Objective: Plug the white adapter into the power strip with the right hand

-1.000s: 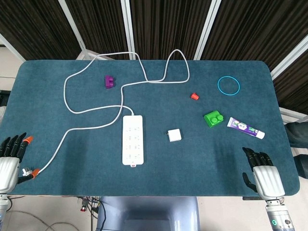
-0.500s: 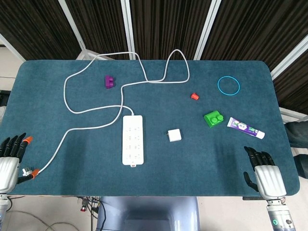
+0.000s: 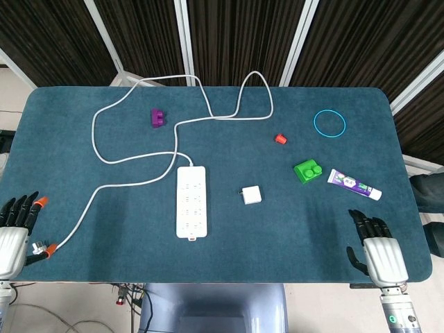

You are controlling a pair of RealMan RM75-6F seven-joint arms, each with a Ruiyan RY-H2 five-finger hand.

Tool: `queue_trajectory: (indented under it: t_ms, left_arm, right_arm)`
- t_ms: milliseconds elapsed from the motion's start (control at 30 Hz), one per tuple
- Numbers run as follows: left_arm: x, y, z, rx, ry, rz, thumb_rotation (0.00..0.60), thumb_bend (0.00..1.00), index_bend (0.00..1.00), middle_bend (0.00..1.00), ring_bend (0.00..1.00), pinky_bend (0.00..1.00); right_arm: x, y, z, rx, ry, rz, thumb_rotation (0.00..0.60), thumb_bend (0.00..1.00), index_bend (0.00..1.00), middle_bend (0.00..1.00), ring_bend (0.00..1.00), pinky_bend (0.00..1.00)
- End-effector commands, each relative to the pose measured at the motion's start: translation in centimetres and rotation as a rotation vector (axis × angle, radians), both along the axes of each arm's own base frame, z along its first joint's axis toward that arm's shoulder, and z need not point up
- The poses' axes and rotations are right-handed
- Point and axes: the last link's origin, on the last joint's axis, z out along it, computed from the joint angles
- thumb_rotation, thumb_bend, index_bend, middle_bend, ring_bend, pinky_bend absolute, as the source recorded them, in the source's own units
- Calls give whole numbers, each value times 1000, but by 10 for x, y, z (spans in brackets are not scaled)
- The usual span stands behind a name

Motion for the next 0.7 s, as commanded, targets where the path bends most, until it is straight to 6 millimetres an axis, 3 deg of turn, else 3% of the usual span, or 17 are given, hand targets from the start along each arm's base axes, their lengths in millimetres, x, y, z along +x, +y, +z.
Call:
queue_trajectory:
  t_ms: [33, 167, 267, 500, 700]
  left_arm:
    - [0, 0, 0, 1, -3, 0, 600, 99, 120, 0, 0, 0]
    - [-1, 0, 4, 16, -10, 3, 600, 99, 120, 0, 0, 0]
    - [-1, -1, 6, 21, -13, 4, 600, 99, 120, 0, 0, 0]
    - [-2, 1, 6, 20, -14, 11, 600, 99, 120, 0, 0, 0]
    - [-3, 2, 6, 20, -14, 17, 600, 99, 120, 0, 0, 0]
  right_arm:
    - [16, -17, -3, 44, 12, 48, 600, 468, 54, 126, 195, 151]
    - [42, -46, -6, 106, 22, 78, 600, 468, 54, 126, 230, 188]
    - [61, -64, -15, 177, 12, 73, 600, 468, 54, 160, 314, 270]
    - [103, -97, -44, 332, -27, 27, 600, 467, 54, 454, 590, 549]
    - [126, -117, -76, 412, -39, -25, 600, 467, 54, 629, 735, 691]
